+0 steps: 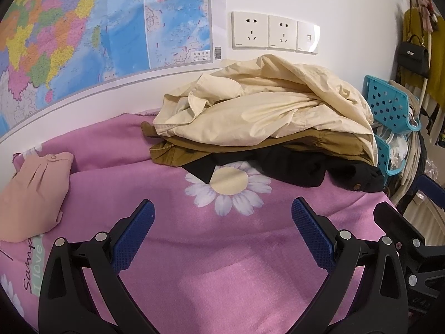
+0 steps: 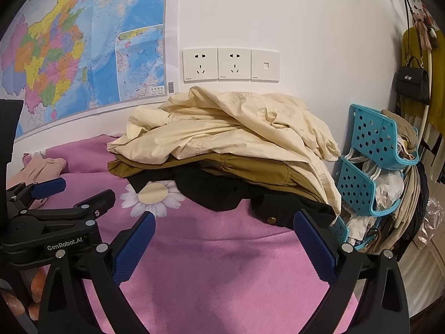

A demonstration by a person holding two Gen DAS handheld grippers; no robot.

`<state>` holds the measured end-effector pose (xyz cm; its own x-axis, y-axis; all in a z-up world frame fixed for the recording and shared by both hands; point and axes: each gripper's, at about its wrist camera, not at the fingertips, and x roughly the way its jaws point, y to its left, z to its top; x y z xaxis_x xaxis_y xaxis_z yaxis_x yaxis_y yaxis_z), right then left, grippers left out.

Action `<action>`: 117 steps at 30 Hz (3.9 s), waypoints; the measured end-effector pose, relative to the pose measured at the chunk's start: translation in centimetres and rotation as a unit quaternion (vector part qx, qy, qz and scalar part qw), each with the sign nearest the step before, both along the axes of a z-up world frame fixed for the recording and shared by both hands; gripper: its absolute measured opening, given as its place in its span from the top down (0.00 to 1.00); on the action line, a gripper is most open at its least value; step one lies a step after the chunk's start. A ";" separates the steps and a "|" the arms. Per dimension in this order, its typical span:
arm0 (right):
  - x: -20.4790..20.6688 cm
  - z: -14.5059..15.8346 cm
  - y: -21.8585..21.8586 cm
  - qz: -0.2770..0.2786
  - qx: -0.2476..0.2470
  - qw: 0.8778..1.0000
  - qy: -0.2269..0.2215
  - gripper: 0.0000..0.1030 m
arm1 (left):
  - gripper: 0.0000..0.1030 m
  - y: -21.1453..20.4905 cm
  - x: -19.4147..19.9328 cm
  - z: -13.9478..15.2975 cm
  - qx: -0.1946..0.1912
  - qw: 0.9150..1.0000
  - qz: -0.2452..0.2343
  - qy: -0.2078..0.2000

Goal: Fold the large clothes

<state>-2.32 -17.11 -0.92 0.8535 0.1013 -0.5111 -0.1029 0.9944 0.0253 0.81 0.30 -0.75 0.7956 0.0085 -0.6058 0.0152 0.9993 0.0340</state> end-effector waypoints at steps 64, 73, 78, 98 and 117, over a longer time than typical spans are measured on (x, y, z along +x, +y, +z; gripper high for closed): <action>17.9 25.7 -5.5 0.150 -0.003 0.981 -0.125 0.95 | 0.05 5.6 12.9 1.4 -0.177 0.970 -0.142 -0.085; 15.3 26.4 -9.4 0.115 0.022 0.984 -0.137 0.95 | 0.96 1.1 16.0 4.2 -0.142 0.972 -0.172 -0.073; 11.0 30.3 -12.8 0.088 0.044 0.979 -0.179 0.96 | 0.98 -0.6 14.0 10.5 -0.120 0.964 -0.203 -0.121; -15.4 41.3 -18.2 0.170 0.113 0.915 -0.347 0.96 | 0.97 6.0 -13.8 33.2 -0.031 0.917 -0.187 -0.351; -18.2 32.4 -6.6 0.409 0.157 0.868 -0.233 0.95 | 0.97 16.6 -31.0 31.2 0.064 0.949 -0.022 -0.307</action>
<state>-20.53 -23.72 31.48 0.5369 0.8430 0.0333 -0.8434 0.5352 0.0480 -30.17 16.89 30.40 0.9997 0.0098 -0.0241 -0.0056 0.9852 0.1713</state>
